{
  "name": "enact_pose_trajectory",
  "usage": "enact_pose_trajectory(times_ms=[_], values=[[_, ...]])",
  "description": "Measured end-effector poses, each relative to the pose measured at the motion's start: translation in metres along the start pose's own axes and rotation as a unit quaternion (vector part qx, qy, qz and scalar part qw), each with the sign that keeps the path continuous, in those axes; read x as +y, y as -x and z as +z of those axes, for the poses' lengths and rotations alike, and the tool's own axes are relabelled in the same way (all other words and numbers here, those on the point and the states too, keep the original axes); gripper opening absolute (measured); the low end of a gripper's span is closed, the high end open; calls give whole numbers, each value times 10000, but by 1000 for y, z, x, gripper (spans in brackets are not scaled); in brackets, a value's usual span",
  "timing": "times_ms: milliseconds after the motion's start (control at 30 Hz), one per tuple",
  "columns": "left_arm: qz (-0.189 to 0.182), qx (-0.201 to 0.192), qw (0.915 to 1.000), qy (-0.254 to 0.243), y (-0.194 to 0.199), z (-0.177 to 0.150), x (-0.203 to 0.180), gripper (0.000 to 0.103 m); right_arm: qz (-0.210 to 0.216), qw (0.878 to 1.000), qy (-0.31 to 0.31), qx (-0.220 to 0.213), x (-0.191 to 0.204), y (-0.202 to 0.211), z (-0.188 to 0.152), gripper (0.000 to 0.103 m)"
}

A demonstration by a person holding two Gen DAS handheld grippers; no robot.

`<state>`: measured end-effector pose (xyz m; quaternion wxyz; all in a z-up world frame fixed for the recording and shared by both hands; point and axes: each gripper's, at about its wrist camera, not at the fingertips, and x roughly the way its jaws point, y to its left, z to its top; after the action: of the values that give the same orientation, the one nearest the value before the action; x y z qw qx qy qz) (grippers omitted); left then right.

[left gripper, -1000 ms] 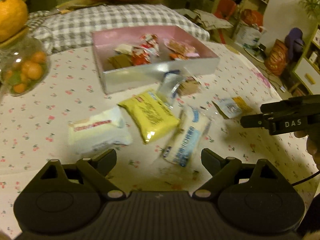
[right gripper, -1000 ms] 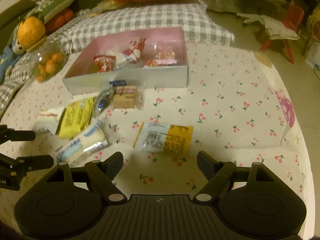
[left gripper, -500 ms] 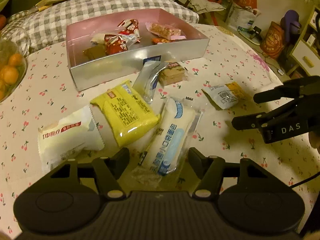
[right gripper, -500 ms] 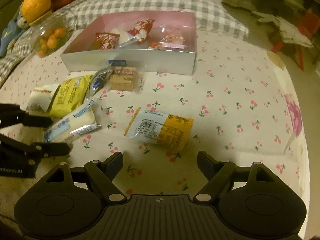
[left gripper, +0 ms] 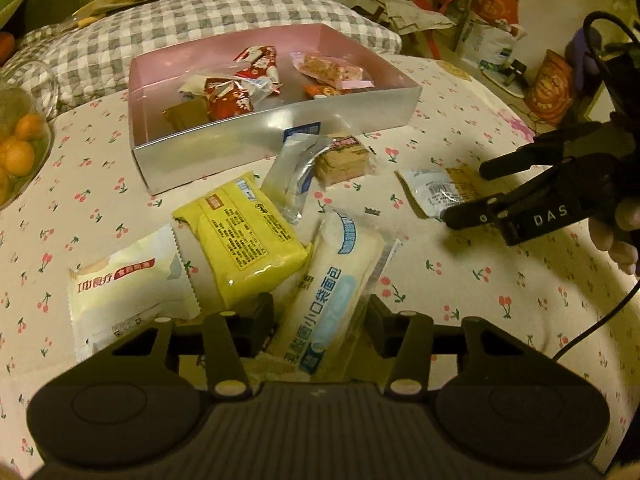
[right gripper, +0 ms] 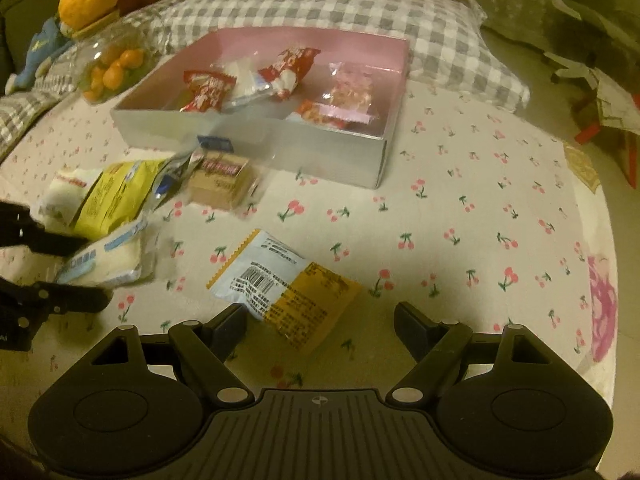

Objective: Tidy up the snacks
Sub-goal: 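Move the left tool to the white-blue bread packet while the right tool approaches the yellow-orange barcode packet, then close the left tool on the bread packet while the right tool grasps the yellow-orange packet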

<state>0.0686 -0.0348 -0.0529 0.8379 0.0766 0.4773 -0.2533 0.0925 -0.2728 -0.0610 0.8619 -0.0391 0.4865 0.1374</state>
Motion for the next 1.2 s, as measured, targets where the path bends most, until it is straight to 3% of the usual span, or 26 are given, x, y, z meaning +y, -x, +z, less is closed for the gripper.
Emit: enact_pose_trajectory(times_ms=[400, 833, 1000, 1200], values=[[41, 171, 9993, 338, 0, 5, 2, 43, 9, 9987, 331, -379, 9, -9, 7, 84], [30, 202, 9989, 415, 3, 2, 3, 41, 138, 9985, 234, -480, 22, -14, 10, 80], [-18, 241, 9985, 491, 5, 1, 6, 38, 137, 9985, 223, -481, 26, -11, 9, 71], [-107, 292, 9975, 632, 8, 1, 11, 37, 208, 9986, 256, -417, 34, -7, 9, 50]])
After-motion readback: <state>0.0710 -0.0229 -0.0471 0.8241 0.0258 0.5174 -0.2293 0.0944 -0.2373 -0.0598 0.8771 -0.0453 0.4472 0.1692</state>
